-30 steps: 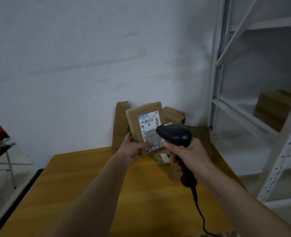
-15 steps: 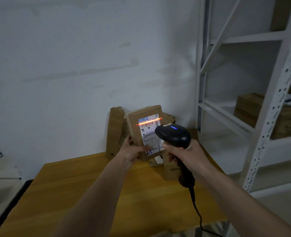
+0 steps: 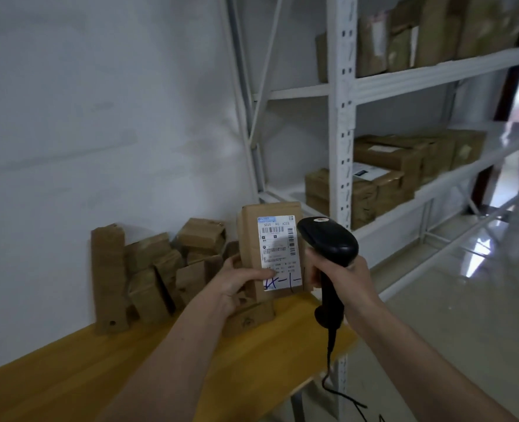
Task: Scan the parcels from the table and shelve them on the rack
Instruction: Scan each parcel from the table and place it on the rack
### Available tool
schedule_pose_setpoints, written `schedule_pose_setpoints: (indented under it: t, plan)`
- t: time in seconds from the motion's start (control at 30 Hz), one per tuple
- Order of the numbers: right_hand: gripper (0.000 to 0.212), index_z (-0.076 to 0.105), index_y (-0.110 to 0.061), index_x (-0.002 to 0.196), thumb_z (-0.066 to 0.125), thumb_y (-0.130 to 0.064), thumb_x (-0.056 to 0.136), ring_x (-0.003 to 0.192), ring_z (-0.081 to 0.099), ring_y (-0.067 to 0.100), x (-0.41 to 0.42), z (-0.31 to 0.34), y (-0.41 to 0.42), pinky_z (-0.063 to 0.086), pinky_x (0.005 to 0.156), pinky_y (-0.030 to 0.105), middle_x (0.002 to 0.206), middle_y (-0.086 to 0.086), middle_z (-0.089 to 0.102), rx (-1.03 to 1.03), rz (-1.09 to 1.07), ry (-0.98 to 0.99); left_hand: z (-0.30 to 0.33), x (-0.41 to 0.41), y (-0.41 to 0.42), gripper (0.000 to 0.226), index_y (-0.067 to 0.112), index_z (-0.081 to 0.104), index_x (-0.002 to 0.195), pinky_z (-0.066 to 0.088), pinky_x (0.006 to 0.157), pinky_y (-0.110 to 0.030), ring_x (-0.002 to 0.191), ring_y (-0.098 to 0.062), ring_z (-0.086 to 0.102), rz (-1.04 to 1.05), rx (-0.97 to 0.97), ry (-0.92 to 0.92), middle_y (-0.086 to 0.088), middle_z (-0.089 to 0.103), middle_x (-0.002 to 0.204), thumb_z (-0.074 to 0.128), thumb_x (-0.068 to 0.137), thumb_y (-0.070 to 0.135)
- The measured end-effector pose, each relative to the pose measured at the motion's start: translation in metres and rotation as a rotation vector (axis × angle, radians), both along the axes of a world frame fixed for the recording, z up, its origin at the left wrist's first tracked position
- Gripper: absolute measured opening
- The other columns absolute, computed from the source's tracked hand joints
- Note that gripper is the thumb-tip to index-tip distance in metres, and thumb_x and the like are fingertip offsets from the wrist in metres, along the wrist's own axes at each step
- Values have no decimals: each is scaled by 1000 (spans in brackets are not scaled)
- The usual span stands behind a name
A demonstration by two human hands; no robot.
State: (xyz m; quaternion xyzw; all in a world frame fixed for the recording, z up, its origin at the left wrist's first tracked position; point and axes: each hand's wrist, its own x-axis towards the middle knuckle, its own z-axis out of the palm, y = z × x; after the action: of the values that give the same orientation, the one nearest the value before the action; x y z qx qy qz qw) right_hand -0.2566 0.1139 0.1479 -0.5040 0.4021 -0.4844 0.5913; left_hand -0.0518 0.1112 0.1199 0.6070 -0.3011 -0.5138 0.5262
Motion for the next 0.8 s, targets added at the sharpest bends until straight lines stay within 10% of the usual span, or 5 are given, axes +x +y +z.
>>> schedule_pose_setpoints:
  t: [0.8]
  plan:
    - [14,66,-11,90,71,-2,81,58,52,19,-360,12,-161,48,65,33,61,8,55,28,-368,118,3,-355,-208,108,10,45,136,58,74,-35,98,-26,69,-268,20,5,-10,71,111,97,40,17]
